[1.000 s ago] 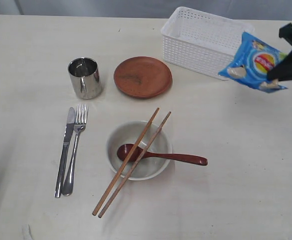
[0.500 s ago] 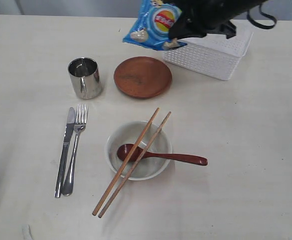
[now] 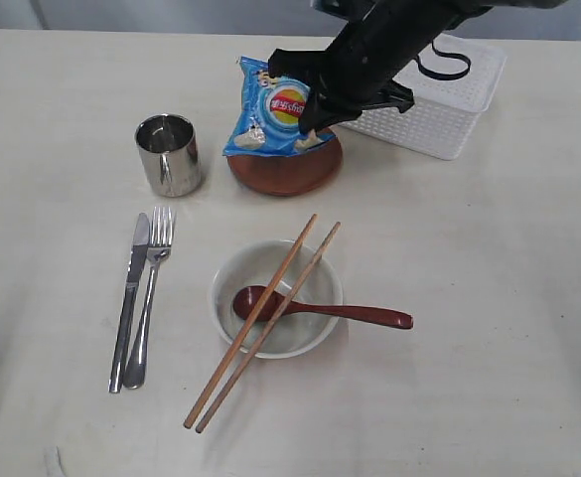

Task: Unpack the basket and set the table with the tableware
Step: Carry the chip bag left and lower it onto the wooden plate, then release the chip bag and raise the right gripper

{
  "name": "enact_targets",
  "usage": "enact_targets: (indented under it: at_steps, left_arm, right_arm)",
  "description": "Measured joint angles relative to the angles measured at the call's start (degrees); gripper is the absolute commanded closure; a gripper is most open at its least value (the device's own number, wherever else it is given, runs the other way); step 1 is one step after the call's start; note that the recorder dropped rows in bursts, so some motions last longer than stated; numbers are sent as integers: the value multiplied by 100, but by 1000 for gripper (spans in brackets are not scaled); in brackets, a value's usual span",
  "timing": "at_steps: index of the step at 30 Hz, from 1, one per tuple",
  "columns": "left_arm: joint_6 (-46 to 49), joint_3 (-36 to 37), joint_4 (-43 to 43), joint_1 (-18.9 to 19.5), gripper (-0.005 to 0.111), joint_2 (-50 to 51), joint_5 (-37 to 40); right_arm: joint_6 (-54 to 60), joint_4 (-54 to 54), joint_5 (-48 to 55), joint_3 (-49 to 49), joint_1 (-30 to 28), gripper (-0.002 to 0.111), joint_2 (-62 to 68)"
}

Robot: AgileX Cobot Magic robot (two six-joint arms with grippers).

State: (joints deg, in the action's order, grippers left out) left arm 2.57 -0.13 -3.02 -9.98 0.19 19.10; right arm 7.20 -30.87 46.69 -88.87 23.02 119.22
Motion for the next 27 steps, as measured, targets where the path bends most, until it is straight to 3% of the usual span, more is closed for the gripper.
enact_targets:
  at_steps: [6,8,12,14,21,27]
  left_arm:
    - [0,0,0,0,107,0,0]
    - [0,0,0,0,107,0,0]
    - [0,0,0,0,107,0,0]
    - [0,0,0,0,107,0,0]
    - [0,0,0,0,107,0,0]
    - [0,0,0,0,107,0,0]
  right_arm:
    - [109,60,229,0,26,105,60]
    - [125,64,237,0,48,96,95]
    - [123,64,144,0,64,67,99]
    - [86,64,70,0,64,63,99]
    - [-10,89,-17,0,64,69,16]
    - [174,209,-17,0,64,94,-825]
